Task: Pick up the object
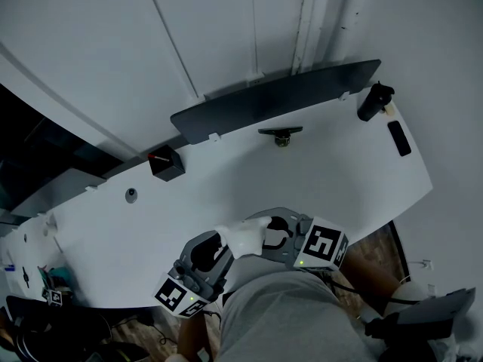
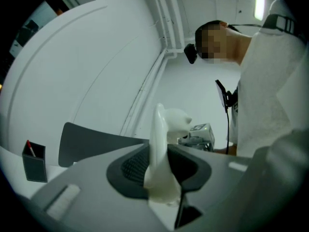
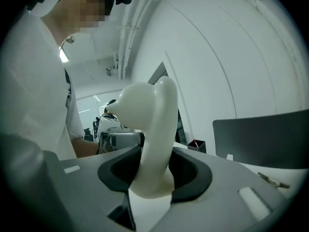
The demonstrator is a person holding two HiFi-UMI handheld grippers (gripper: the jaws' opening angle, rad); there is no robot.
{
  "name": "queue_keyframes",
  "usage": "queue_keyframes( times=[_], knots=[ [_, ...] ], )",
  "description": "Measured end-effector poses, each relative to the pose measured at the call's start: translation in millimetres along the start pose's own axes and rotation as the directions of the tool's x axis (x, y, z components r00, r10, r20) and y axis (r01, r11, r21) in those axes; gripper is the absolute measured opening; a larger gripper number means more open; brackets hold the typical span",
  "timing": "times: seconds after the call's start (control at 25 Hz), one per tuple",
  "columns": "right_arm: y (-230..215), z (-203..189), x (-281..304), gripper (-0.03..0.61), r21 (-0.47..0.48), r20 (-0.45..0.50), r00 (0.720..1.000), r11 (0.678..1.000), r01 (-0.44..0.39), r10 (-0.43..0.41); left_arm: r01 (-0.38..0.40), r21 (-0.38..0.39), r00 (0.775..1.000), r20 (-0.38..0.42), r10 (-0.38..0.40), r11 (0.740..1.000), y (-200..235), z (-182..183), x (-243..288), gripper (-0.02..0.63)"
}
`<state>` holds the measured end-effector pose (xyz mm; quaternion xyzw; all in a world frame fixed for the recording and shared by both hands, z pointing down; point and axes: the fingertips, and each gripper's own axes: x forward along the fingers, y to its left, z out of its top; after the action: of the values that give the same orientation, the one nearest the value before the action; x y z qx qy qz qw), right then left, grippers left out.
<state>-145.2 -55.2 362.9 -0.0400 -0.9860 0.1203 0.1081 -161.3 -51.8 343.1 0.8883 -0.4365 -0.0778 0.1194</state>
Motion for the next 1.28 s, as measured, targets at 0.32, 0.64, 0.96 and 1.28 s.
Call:
queue_keyframes(
  times=[0.32,0.64,0.96,1.28],
  knots=[
    [3,-3,2,0.166,-0.016,-0.003,1.0,1.0,-0.008,0.008,0.012,0.034,1.0,-0.006,-0.011,0.999,-1,-3,-5,0.119],
    [11,-6,14,0.164,-0.035,-0.023,1.0,0.999,-0.008,0.008,0.006,0.017,1.0,0.003,-0.006,1.0,2,-6,-19,0.119],
    [30,-19,35,0.164,-0.041,-0.097,0.995,0.999,-0.019,0.015,0.014,-0.036,1.0,0.008,-0.014,0.999,5,-15,-49,0.117],
    [50,-47,45,0.163,-0.014,-0.158,0.986,0.999,0.043,-0.045,0.069,-0.086,0.997,-0.023,-0.072,0.994,0,-41,-72,0.117]
  ],
)
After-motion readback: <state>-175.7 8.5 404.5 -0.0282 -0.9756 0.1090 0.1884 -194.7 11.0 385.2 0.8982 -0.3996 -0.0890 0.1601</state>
